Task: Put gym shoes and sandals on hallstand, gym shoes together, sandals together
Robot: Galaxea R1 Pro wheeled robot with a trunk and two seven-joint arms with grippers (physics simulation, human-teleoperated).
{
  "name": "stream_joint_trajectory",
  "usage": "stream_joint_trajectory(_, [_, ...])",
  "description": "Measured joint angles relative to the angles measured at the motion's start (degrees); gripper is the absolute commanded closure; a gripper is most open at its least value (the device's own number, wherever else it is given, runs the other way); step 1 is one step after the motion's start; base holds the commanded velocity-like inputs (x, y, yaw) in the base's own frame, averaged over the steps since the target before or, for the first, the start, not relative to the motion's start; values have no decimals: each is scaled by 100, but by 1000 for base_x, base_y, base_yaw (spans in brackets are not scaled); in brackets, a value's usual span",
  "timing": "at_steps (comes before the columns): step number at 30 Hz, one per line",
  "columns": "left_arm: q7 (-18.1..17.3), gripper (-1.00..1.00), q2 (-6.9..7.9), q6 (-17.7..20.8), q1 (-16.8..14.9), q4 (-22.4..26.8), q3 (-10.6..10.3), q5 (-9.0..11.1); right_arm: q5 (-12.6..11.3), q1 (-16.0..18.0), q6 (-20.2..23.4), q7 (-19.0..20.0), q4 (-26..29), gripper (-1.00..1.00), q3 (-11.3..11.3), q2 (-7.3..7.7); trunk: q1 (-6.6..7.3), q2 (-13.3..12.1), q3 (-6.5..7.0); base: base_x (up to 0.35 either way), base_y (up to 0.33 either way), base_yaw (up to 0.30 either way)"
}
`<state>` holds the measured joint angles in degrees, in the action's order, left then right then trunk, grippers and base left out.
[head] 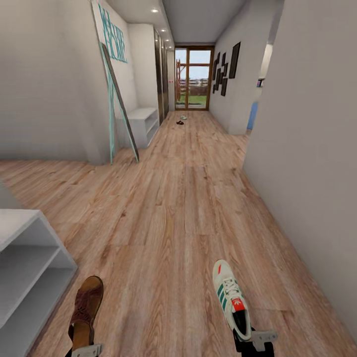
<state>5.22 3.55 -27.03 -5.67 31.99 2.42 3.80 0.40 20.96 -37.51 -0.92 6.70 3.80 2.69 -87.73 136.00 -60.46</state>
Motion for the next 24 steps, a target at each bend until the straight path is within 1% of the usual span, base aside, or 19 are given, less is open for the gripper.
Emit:
stream_joint_trajectory(6, [12, 100, -3, -2, 0, -5, -1, 3, 2, 3, 3, 2, -1, 100, 2, 0, 1, 0, 0, 27, -11, 279])
stream_joint_trajectory(9, [14, 100, -4, -1, 0, -7, -2, 3, 2, 3, 3, 2, -1, 100, 1, 0, 1, 0, 0, 128, -121, 279])
stream_joint_trajectory(21, [23, 100, -5, -8, -1, -9, 22, 4, 1, 3, 3, 8, -2, 100, 0, 0, 3, 0, 0, 222, -187, 279])
stream_joint_trajectory(24, [24, 100, -5, -8, 0, -7, 30, 6, 0, 2, 3, 8, -1, 100, -4, 0, 2, 0, 0, 209, -114, 279])
